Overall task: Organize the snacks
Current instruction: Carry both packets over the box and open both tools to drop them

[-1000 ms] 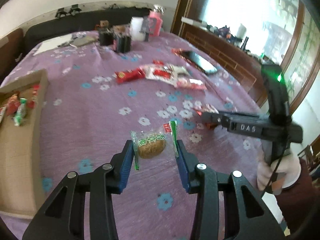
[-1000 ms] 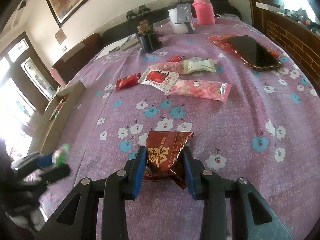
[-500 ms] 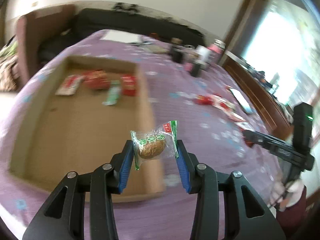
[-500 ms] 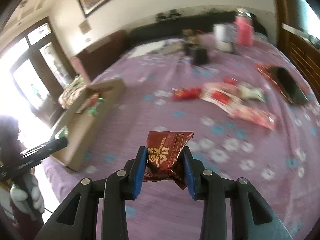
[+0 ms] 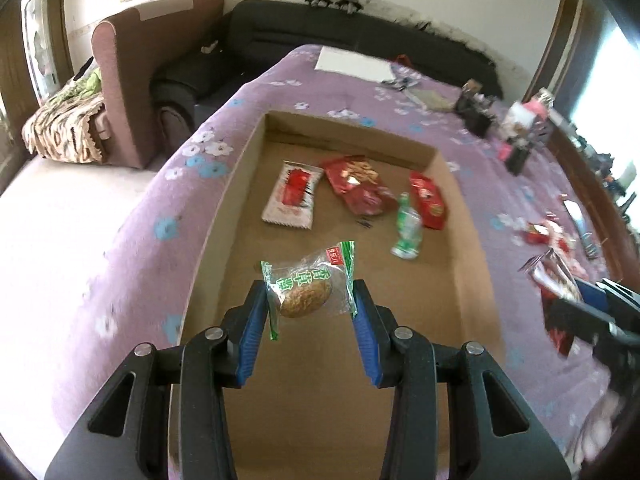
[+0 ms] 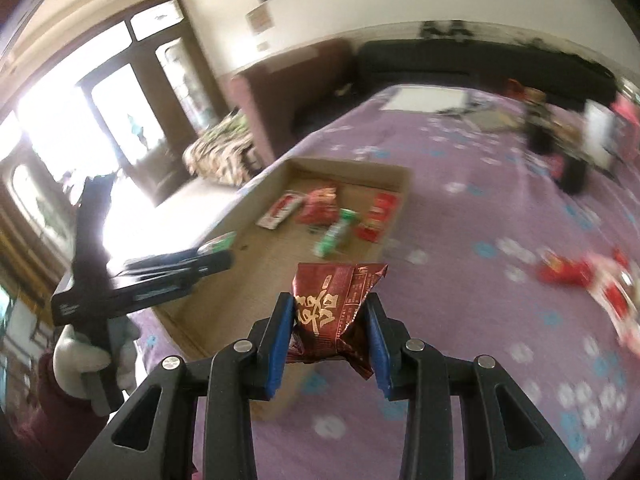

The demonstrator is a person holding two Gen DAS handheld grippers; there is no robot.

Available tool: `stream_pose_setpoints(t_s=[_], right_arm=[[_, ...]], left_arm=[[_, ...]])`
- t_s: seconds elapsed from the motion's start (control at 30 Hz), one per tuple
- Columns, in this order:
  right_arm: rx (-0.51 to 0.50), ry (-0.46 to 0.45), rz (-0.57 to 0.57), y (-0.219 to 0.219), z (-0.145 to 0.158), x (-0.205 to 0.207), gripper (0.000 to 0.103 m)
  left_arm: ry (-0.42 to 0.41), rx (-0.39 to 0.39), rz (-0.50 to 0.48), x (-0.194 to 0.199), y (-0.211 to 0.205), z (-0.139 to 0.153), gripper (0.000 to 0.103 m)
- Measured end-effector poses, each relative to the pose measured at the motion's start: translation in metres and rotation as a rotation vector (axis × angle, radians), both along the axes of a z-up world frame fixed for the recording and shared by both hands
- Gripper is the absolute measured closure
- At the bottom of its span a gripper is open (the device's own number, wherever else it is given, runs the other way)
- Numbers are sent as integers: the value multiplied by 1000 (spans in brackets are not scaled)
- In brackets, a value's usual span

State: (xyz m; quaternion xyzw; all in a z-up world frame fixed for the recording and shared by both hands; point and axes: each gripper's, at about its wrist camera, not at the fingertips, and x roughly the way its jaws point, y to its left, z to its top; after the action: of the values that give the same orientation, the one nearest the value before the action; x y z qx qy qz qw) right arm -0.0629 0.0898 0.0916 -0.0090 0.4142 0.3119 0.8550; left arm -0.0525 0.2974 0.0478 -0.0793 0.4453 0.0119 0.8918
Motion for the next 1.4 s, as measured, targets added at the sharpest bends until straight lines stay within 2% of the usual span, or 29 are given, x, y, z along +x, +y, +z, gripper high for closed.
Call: stream_pose_setpoints(t_s=[0.2,0.3,0.4,0.6,0.8,0.87,0.97,1.03,1.1,1.13,1.4], right_arm=[[-84,17,77,61,-15,29,67],[-113,32,107,80,-24,40,67],[-136,56,141,99,-35,50,67],[-185,69,142,116,-50,66,67],[-158,93,126,121,-54,81,64],[-121,128,112,117,-54,87,62],[-51,134,86,104,-43,91,62],[-23,116,63,91,-33,91,59],[-6,85,31,74,-23,88,53],[0,75,13,64,-19,86,53],[58,76,-112,-18,-14,66,53]], left_arm=[[89,6,26,43,13,-15,63],[109,25,42,50,14,-18,62],[151,7,70,53,21,-23,61],[141,-76,60,46,30,-16,56],[30,-113,77,20,40,7,56],[-5,-125,80,11,42,15,56],[-67,-160,87,-12,47,24,56],[-99,-174,106,-25,51,29,51],[-143,-181,137,-41,55,32,37],[-154,-179,143,-47,54,32,37],[-167,-210,112,-74,26,31,37]])
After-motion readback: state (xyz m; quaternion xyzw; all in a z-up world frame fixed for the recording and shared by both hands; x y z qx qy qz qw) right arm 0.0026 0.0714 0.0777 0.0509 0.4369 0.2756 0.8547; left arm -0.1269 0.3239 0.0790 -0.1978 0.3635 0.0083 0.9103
